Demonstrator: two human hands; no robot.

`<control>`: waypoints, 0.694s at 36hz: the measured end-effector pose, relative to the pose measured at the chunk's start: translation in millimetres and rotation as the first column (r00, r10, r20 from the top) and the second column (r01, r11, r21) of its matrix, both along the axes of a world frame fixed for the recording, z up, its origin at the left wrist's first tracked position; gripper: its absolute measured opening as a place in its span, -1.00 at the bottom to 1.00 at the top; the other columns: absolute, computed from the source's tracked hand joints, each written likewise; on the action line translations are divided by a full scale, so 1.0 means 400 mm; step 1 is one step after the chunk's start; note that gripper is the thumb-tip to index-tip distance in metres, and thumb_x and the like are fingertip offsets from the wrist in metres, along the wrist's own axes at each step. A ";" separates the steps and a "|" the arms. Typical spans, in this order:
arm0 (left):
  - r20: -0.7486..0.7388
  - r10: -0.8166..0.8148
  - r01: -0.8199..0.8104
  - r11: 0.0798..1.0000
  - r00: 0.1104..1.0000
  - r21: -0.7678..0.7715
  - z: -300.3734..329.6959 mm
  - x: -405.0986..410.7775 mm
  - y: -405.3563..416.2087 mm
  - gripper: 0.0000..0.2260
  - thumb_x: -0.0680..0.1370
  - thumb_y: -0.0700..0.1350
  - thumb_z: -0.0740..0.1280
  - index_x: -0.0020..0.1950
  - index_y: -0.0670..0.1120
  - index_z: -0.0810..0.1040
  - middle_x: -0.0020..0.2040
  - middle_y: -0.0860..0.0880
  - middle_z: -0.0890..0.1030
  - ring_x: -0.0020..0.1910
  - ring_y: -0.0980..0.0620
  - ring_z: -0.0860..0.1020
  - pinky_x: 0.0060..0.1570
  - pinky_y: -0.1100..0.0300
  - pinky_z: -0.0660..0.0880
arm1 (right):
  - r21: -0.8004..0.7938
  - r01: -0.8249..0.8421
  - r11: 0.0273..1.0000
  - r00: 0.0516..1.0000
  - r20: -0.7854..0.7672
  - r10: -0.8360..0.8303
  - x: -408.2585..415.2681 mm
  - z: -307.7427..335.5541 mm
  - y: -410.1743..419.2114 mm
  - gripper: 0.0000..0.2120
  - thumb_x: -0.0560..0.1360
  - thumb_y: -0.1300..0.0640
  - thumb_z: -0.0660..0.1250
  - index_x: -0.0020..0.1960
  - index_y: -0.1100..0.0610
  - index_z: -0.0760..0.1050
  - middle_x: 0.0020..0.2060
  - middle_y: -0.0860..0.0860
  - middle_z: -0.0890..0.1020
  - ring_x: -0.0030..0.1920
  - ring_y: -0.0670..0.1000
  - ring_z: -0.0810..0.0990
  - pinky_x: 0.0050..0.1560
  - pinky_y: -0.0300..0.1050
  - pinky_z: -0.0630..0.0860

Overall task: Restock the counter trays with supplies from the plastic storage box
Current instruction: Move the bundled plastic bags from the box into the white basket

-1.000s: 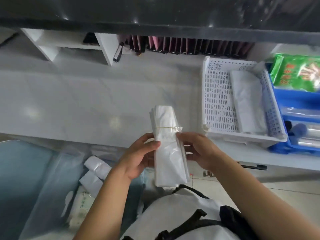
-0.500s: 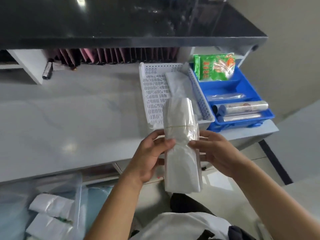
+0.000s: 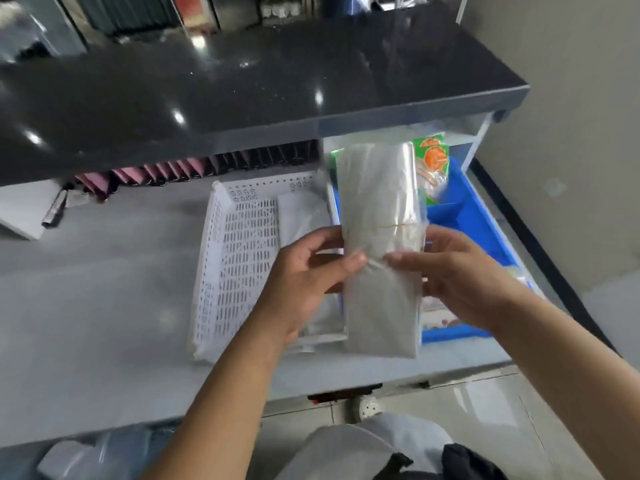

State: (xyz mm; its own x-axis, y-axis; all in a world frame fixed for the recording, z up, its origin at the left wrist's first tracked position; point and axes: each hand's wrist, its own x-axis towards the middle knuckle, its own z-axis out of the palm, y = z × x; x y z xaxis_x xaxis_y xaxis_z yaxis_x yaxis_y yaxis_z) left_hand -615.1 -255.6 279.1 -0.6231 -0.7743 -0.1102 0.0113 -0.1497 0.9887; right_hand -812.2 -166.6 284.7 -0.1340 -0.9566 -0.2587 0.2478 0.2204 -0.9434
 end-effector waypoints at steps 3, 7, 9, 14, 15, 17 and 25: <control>0.108 0.255 -0.242 0.962 0.961 -0.125 -0.027 -0.048 -0.035 -0.67 0.42 -0.06 0.52 0.16 0.17 0.63 0.10 0.07 0.67 0.11 0.07 0.65 0.10 0.13 0.60 | -0.092 0.020 0.996 0.992 -0.124 -0.031 -0.102 0.029 -0.035 -0.75 0.25 0.14 0.55 -0.08 0.14 0.69 -0.12 0.11 0.74 -0.14 0.05 0.72 -0.21 -0.13 0.64; 0.327 0.380 -0.382 0.922 0.866 -0.060 -0.110 -0.064 -0.047 -0.64 0.48 -0.16 0.50 0.24 0.09 0.56 0.21 -0.02 0.61 0.13 0.04 0.61 0.16 -0.01 0.58 | -0.221 -0.050 0.974 0.825 -0.559 -0.085 -0.222 0.066 -0.098 -0.90 0.41 0.28 0.50 -0.09 0.16 0.65 -0.24 0.10 0.71 -0.22 -0.09 0.61 -0.19 0.03 0.62; 0.414 0.302 -0.322 0.946 0.859 -0.022 -0.154 -0.079 -0.028 -0.57 0.48 -0.15 0.51 0.31 0.06 0.53 0.23 -0.01 0.60 0.12 0.04 0.62 0.16 -0.04 0.59 | -0.222 -0.128 0.967 0.535 -0.836 -0.121 -0.264 0.067 -0.129 -0.88 0.44 0.20 0.49 -0.16 0.09 0.54 -0.38 0.06 0.60 -0.30 -0.05 0.47 -0.25 0.12 0.50; 0.543 0.244 -0.244 0.967 0.804 -0.074 -0.209 -0.114 0.024 -0.46 0.49 -0.16 0.46 0.06 0.54 0.46 -0.17 0.41 0.60 -0.22 0.22 0.64 -0.32 0.21 0.59 | -0.068 -0.259 0.964 0.010 -0.998 -0.068 -0.288 0.038 -0.185 -0.65 0.47 0.13 0.43 0.24 -0.06 0.60 -0.05 0.23 0.70 -0.09 0.36 0.63 -0.13 0.07 0.51; 0.564 0.259 -0.241 0.965 0.784 -0.108 -0.216 -0.114 0.026 -0.43 0.50 -0.19 0.45 0.18 0.50 0.45 -0.16 0.40 0.57 -0.22 0.26 0.63 -0.32 0.25 0.58 | 0.023 -0.259 0.966 -0.052 -0.999 0.010 -0.291 0.019 -0.197 -0.62 0.50 0.09 0.39 0.31 -0.10 0.55 0.04 0.22 0.68 -0.02 0.34 0.63 -0.07 0.07 0.52; 0.572 0.298 -0.264 0.954 0.764 -0.145 -0.222 -0.107 0.023 -0.44 0.50 -0.25 0.44 0.40 0.23 0.47 -0.07 0.43 0.51 -0.18 0.40 0.60 -0.30 0.41 0.54 | 0.159 -0.266 0.951 -0.148 -0.981 0.122 -0.290 -0.019 -0.212 -0.59 0.53 0.04 0.34 0.36 -0.16 0.48 0.16 0.16 0.65 0.09 0.28 0.62 0.00 0.03 0.51; 0.591 0.313 -0.292 0.947 0.744 -0.134 -0.238 -0.103 0.017 -0.47 0.50 -0.21 0.46 0.41 0.16 0.50 0.20 0.18 0.63 0.02 0.21 0.65 -0.10 0.30 0.62 | 0.261 -0.313 0.913 -0.335 -0.930 0.151 -0.270 -0.175 -0.241 -0.55 0.49 0.16 0.29 0.33 -0.16 0.50 -0.08 0.06 0.72 -0.08 0.21 0.68 -0.22 -0.06 0.44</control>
